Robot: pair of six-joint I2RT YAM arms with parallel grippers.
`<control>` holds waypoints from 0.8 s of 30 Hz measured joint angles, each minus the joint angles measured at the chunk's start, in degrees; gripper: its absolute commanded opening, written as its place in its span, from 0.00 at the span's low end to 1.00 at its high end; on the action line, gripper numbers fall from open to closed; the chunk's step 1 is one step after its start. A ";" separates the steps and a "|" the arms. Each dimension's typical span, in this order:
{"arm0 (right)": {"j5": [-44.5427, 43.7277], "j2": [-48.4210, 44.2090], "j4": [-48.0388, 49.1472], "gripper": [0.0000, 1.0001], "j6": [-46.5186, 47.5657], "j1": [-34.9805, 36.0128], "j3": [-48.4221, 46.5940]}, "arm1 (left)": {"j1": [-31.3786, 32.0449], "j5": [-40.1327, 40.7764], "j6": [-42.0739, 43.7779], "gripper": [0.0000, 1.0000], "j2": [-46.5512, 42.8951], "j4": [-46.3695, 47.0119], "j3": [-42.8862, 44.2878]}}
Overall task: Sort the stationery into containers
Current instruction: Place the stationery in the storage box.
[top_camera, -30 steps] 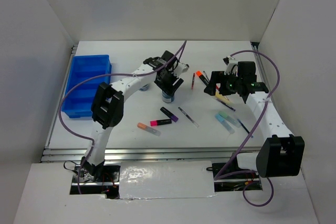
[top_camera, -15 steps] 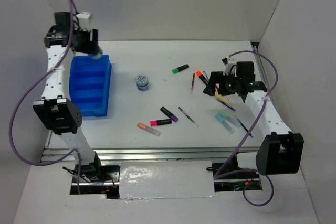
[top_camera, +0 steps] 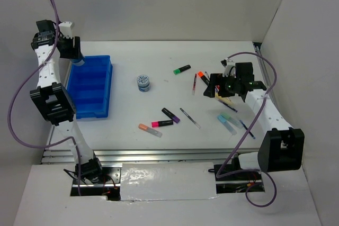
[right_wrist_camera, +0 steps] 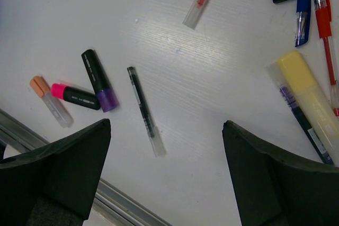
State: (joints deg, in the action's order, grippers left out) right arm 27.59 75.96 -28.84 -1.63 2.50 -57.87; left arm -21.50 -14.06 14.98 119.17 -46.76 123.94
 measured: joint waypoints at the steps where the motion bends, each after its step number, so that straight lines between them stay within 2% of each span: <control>1: 0.00 0.09 0.00 0.92 0.00 0.00 0.00 | 0.00 0.00 0.07 0.22 0.76 0.46 0.00; 24: -0.72 2.03 -0.44 0.92 0.02 0.24 0.00 | 2.40 2.43 0.13 0.24 9.16 8.13 0.07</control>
State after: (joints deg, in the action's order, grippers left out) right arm 26.87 78.00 -29.28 -1.61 2.74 -57.87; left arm -19.09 -11.64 15.11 128.33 -38.63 124.01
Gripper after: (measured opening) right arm 0.919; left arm 0.762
